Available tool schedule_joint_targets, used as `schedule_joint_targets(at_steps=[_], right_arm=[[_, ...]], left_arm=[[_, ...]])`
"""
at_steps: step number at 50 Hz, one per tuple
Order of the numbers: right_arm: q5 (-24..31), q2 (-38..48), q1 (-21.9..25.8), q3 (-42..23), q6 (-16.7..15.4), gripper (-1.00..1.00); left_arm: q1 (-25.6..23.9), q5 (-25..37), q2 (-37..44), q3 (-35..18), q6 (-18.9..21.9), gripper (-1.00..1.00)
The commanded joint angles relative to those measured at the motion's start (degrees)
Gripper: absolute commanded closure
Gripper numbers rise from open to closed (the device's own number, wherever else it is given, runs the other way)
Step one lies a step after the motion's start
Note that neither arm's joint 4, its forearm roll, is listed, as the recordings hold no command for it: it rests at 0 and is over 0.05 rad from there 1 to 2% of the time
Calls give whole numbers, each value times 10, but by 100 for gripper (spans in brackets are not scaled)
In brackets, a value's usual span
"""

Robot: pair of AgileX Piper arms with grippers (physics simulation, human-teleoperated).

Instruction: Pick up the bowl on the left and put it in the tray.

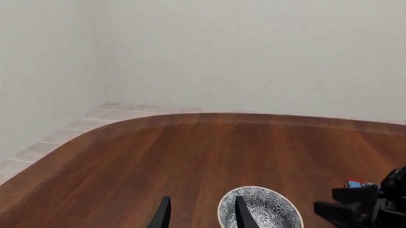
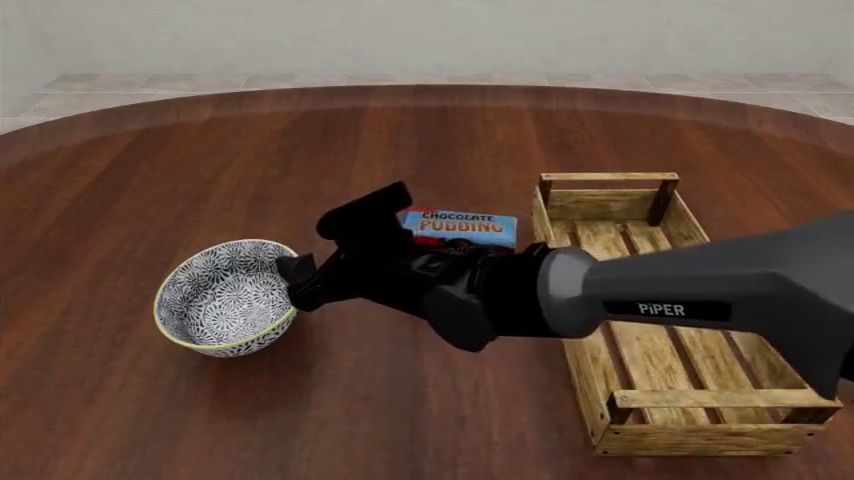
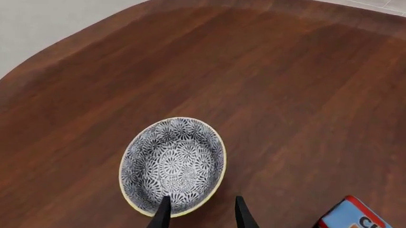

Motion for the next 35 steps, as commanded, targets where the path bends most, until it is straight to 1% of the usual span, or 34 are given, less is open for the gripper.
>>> schedule_joint_targets(at_steps=[1, 5, 11, 20, 35], right_arm=[[9, 23, -3, -20, 3, -100], [13, 31, -4, -27, 10, -100], [15, 37, -6, -33, 9, -100], [15, 54, -11, -44, 16, -100], [23, 75, -14, -64, 18, -100]], left_arm=[[2, 0, 0, 2, -1, -100], [4, -2, 0, 3, -2, -100], [6, 0, 0, 1, -1, -100], [5, 3, 0, 0, 0, -100], [4, 6, 0, -4, 0, -100]])
